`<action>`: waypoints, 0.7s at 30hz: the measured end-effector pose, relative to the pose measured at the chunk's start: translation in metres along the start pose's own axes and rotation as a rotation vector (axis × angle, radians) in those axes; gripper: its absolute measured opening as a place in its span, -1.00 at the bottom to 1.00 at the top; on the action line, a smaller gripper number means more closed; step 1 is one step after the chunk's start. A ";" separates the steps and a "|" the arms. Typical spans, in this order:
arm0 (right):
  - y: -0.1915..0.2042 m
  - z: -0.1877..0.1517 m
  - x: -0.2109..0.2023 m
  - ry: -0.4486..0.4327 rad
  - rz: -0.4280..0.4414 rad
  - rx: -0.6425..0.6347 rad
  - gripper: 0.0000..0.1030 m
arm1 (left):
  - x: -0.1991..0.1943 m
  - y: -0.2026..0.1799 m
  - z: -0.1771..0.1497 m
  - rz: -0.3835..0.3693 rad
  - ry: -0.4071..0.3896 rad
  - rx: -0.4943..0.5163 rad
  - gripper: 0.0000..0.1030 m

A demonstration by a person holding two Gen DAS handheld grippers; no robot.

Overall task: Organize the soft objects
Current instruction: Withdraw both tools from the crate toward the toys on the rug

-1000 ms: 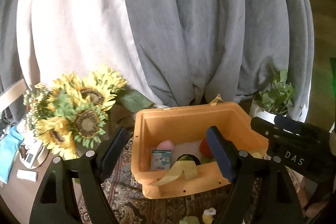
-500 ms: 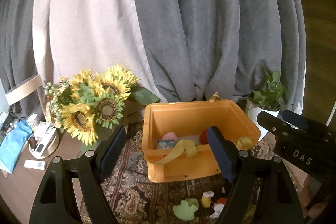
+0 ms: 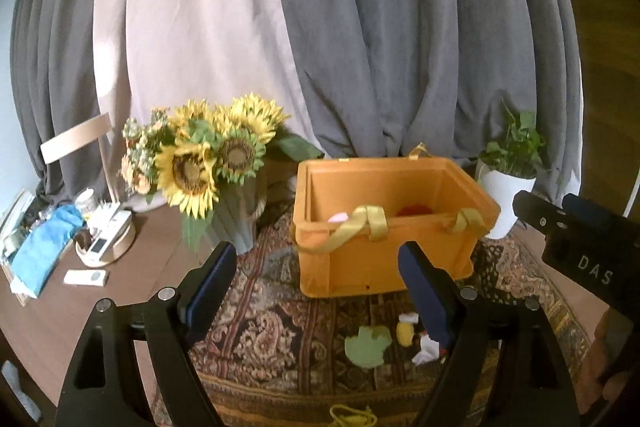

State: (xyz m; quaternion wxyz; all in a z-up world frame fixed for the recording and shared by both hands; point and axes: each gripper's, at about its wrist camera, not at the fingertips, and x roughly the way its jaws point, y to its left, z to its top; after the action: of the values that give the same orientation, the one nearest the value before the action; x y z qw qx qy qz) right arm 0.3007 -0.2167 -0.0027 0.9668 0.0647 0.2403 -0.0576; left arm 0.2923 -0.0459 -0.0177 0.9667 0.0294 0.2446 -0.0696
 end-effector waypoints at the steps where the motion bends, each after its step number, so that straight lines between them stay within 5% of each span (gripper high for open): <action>1: -0.001 -0.003 -0.001 0.005 0.003 0.000 0.49 | -0.001 0.000 -0.003 0.001 0.004 0.003 0.62; 21: 0.006 -0.077 0.004 0.180 0.071 -0.047 0.49 | -0.004 0.001 -0.080 -0.041 0.147 0.017 0.62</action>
State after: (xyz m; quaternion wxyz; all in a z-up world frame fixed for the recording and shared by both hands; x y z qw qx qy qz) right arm 0.2702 -0.1989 -0.0716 0.9440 0.0551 0.3251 -0.0117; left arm 0.2516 -0.0368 -0.0857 0.9442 0.0376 0.3147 -0.0894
